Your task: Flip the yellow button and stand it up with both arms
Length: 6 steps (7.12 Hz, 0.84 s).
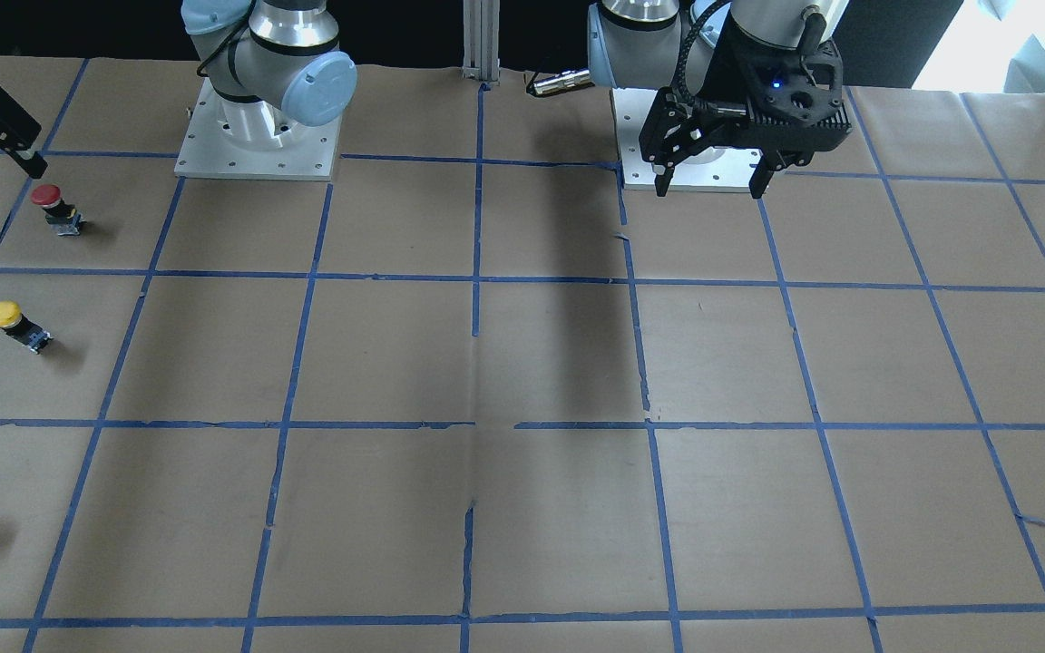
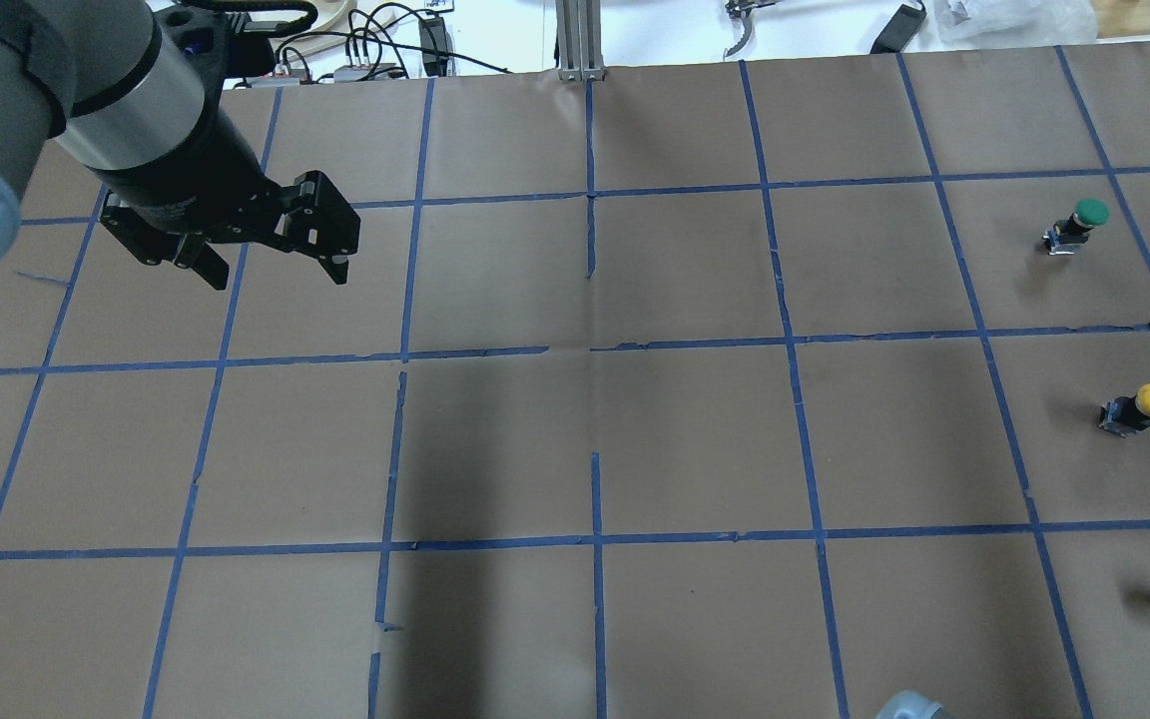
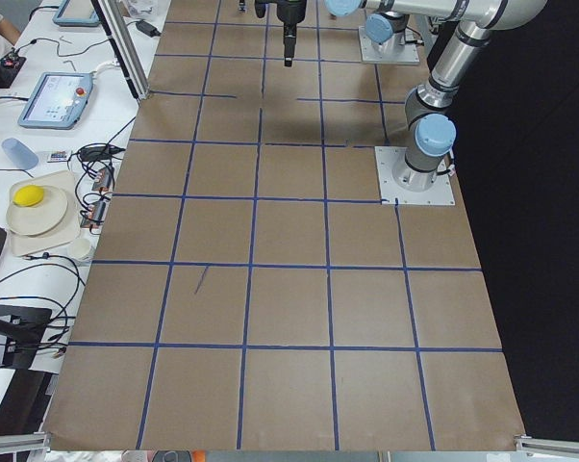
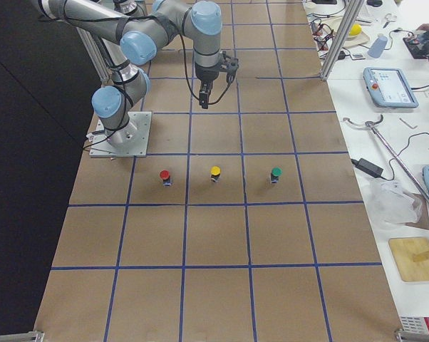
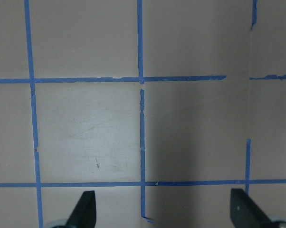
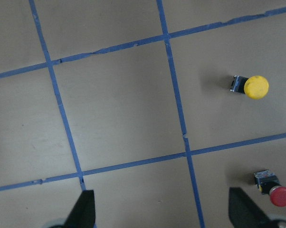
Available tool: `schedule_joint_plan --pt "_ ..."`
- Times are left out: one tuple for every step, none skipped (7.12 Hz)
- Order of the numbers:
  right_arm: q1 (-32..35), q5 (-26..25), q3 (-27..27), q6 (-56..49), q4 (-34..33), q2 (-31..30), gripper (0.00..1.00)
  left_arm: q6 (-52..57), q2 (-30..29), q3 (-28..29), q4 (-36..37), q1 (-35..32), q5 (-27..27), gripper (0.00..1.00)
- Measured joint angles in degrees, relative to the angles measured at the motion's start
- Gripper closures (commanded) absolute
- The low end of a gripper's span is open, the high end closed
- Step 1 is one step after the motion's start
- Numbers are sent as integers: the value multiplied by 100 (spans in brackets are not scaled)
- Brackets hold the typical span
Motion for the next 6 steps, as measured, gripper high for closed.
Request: schedule_joint_plan --pt "593 -15 -121 786 39 13 0 -2 9 19 -13 -12 0 0" --pt "1122 -16 -190 1411 57 42 0 0 18 15 -18 -17 0 0" --pt "1672 -48 -234 1892 60 106 0 1 27 9 -20 -19 0 0" --pt "2077 -153 -255 2177 80 182 0 0 25 11 -21 -20 -2 0" --pt "2346 -274 -256 2330 143 230 0 -4 23 13 -22 -21 -6 0" --pt "2489 -316 -249 2372 214 234 0 -4 25 10 -21 -21 -8 0"
